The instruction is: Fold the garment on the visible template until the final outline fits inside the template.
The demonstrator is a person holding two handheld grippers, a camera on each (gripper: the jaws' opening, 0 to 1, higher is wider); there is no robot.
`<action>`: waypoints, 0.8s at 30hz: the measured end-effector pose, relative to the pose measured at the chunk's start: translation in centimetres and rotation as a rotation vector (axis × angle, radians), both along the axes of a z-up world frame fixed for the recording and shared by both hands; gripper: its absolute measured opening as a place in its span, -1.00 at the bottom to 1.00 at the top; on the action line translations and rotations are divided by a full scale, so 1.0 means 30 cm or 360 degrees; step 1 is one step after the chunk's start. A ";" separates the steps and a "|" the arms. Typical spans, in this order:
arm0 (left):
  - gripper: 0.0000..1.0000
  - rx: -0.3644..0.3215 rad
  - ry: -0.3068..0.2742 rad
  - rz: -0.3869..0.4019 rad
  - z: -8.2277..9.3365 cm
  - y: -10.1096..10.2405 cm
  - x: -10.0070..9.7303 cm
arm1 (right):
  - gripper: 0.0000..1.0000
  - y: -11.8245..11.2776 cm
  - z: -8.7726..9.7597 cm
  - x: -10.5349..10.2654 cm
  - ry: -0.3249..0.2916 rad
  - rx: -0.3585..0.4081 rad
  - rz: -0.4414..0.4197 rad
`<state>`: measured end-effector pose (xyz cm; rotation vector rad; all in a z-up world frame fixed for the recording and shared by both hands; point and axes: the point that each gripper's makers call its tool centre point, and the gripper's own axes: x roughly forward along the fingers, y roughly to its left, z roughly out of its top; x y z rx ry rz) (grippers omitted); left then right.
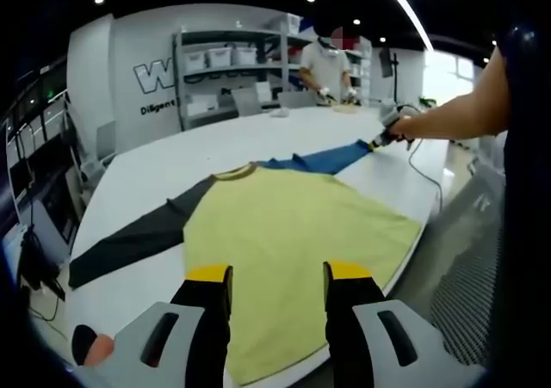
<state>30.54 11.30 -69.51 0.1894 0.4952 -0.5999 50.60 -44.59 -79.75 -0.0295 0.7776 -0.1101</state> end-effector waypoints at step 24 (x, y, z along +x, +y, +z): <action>-0.25 -0.0018 -0.0025 -0.0009 0.012 -0.004 -0.002 | -1.00 0.012 0.097 -0.007 0.0025 -0.0008 0.0028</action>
